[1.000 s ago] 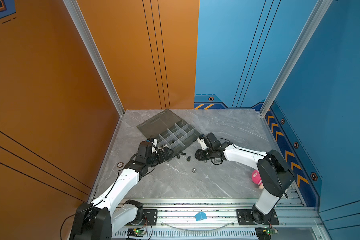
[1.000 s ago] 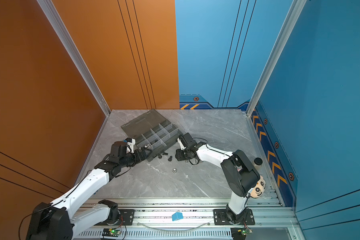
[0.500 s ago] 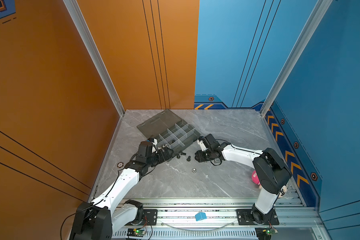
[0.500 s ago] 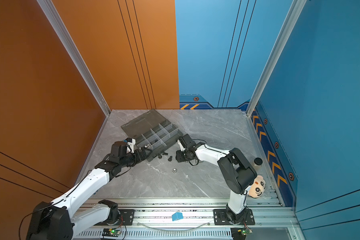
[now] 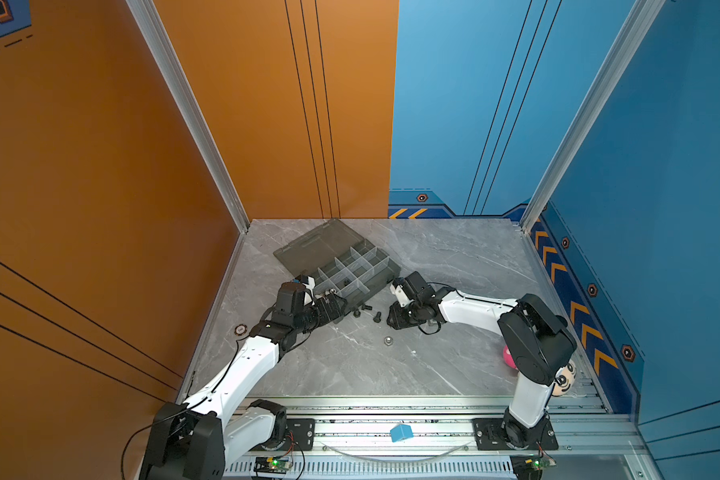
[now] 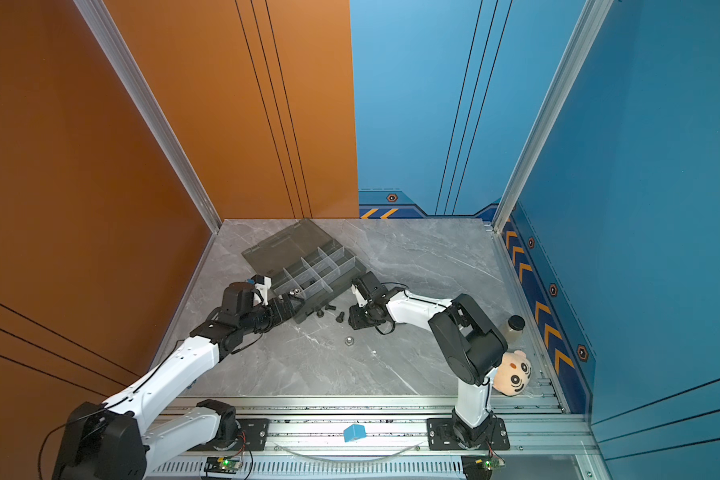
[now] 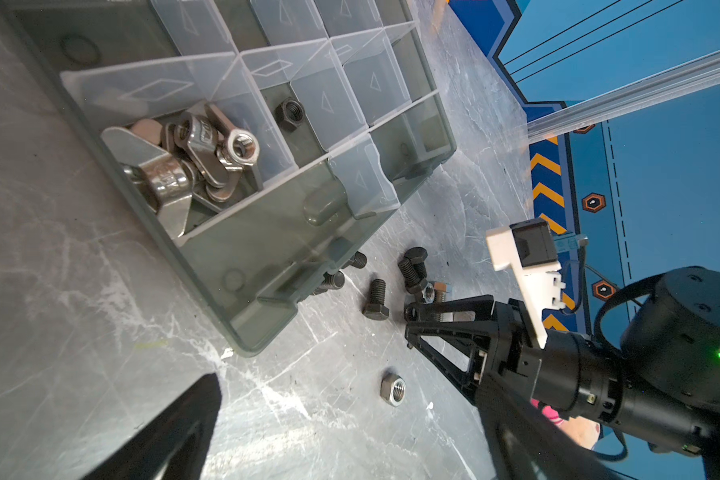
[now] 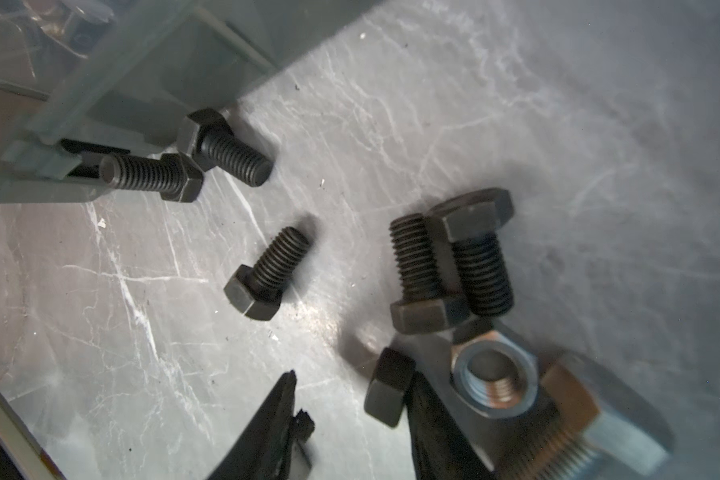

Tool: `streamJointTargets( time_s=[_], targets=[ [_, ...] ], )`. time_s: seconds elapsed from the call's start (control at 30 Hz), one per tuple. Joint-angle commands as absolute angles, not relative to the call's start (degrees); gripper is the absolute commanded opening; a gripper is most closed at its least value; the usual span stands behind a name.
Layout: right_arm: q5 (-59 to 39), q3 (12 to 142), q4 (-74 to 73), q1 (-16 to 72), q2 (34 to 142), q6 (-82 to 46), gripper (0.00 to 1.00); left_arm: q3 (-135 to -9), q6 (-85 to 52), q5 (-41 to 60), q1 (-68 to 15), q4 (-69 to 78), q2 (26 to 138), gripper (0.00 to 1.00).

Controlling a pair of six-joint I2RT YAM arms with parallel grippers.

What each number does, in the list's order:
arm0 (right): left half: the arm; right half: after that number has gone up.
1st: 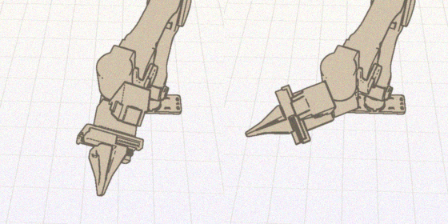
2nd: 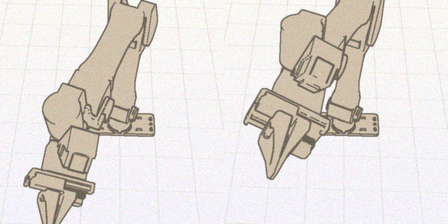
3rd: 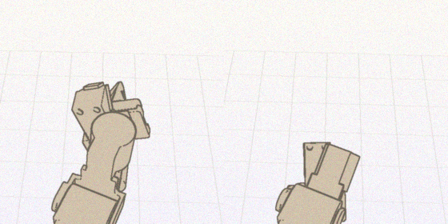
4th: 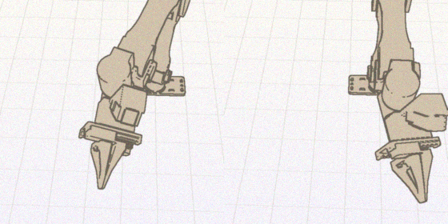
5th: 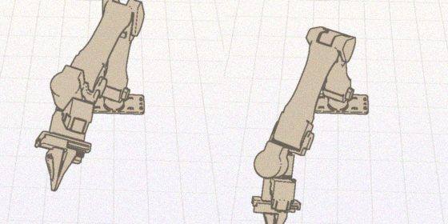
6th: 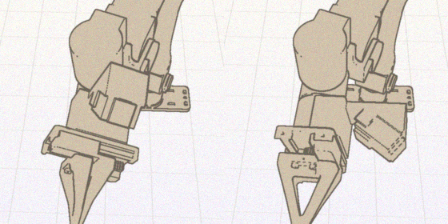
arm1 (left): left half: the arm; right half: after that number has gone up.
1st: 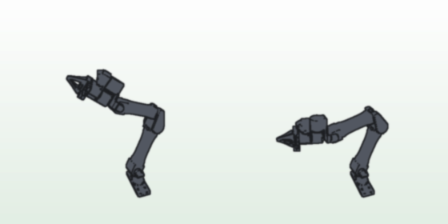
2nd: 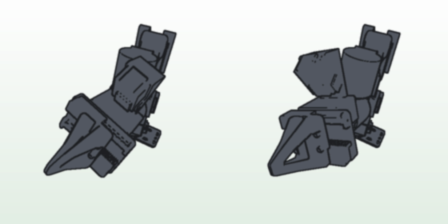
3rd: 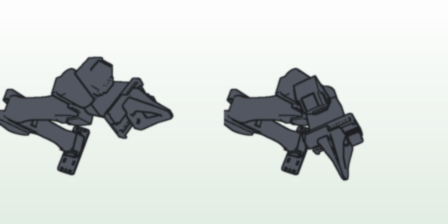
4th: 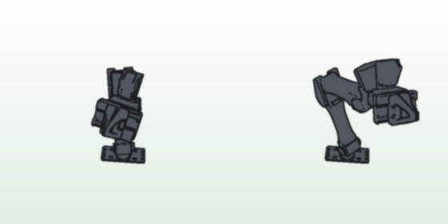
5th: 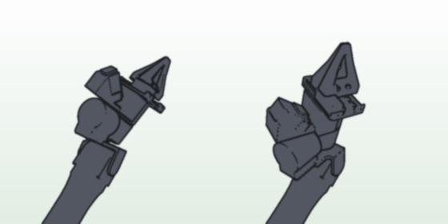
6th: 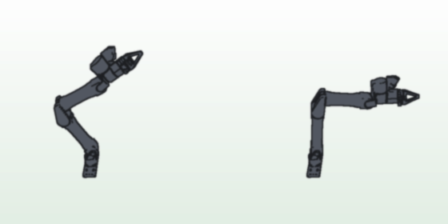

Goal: Sort the screws and nuts into containers
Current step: 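Lower the right gripper toward a silver hex nut near the black bolts, then close the right gripper on the silver hex nut and lift it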

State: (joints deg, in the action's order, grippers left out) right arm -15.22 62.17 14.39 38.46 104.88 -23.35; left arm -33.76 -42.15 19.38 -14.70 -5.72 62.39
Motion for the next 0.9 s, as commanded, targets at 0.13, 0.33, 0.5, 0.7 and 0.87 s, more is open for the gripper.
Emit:
streamJointTargets(
  time_s=[0.13,0.33,0.5,0.7,0.87],
  targets=[
    [-13.56,63.49,14.92,38.85,106.86,-23.53,0.45,-33.51,-42.45,19.51,-15.04,-5.41,61.96,0.98],
    [-10.18,64.07,16.19,38.94,108.37,-24.23,0.44,-33.38,-42.45,19.42,-14.94,-5.51,61.56,0.98],
    [-9.2,64.6,17.05,38.8,109.63,-24.7,0.38,-33.31,-42.37,19.45,-14.85,-5.56,61.37,0.98],
    [-8.44,64.67,17.84,38.84,110.09,-24.98,0.3,-33.23,-42.41,19.49,-14.76,-5.45,61.53,0.98],
    [-8.84,64.44,18.18,38.76,109.96,-25.05,0.21,-33.22,-42.45,19.6,-14.76,-5.45,61.61,0.98]
  ],
)
